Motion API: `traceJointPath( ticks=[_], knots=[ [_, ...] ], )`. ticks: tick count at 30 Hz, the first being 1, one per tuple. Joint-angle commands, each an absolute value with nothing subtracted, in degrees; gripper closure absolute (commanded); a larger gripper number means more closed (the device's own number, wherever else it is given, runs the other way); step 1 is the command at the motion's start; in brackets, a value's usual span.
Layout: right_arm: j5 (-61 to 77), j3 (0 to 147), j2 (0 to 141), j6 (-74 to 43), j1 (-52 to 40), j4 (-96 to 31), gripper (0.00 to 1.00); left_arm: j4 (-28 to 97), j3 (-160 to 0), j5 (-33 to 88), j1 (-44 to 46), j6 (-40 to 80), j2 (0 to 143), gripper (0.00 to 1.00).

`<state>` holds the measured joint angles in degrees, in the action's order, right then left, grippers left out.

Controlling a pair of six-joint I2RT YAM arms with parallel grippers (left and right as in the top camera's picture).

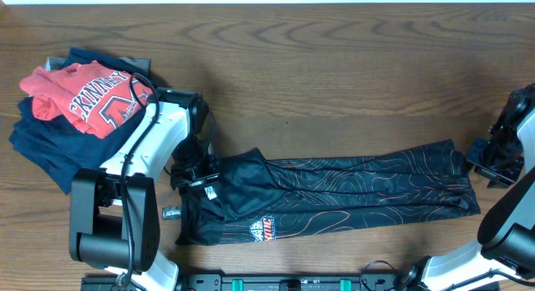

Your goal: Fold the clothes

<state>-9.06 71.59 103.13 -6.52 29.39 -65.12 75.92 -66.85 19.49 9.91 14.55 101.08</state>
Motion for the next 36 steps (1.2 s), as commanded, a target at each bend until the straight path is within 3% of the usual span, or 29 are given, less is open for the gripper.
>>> traceJointPath(
  ticks=[1, 5, 9, 11, 13, 15, 17, 21, 26, 29, 32, 34, 36],
  knots=[
    [-6.4, 68.5, 103.3, -3.1, 29.5, -62.0, 0.37, 72.2, -66.6, 19.0, 9.7, 14.1, 100.4, 0.55],
    [-6.4, 65.5, 103.3, -3.1, 29.8, -57.4, 0.28, 66.7, -66.6, 19.0, 9.7, 14.1, 100.4, 0.55],
    [-6.4, 63.2, 103.3, -3.1, 29.8, -53.2, 0.28, 62.7, -66.6, 19.0, 9.7, 14.3, 100.5, 0.43],
    [-6.4, 62.1, 103.4, -3.1, 29.9, -51.4, 0.28, 60.6, -66.6, 18.9, 9.7, 14.7, 100.6, 0.42],
    [-6.4, 61.0, 103.4, -3.1, 30.1, -49.6, 0.33, 58.3, -66.5, 18.8, 9.7, 14.7, 100.8, 0.38],
    [-6.4, 60.2, 103.4, -3.1, 30.3, -48.5, 0.52, 55.7, -66.4, 18.8, 9.7, 15.4, 101.1, 0.34],
    [-5.8, 59.4, 103.4, -3.1, 30.4, -47.3, 0.61, 53.5, -66.3, 18.8, 9.7, 15.4, 101.5, 0.33],
    [-4.8, 58.2, 103.4, -3.1, 30.4, -45.3, 0.54, 51.7, -66.3, 18.9, 9.7, 15.4, 102.4, 0.32],
    [-4.4, 56.5, 103.4, -3.1, 30.4, -42.9, 0.53, 51.7, -66.3, 18.9, 9.7, 15.4, 102.7, 0.32],
    [-2.3, 55.5, 103.4, -3.1, 30.4, -40.6, 0.7, 51.2, -66.3, 18.9, 9.7, 15.3, 102.7, 0.32],
    [0.6, 54.6, 103.4, -2.7, 30.4, -37.9, 0.8, 50.1, -66.3, 18.9, 9.7, 15.3, 102.7, 0.32],
    [0.9, 54.5, 103.4, -2.7, 30.4, -36.8, 0.96, 49.5, -66.3, 18.9, 9.9, 15.3, 102.7, 0.32],
    [0.4, 54.5, 103.4, -2.9, 30.5, -35.2, 0.99, 48.9, -66.3, 18.9, 10.3, 15.3, 102.7, 0.32]
  ],
)
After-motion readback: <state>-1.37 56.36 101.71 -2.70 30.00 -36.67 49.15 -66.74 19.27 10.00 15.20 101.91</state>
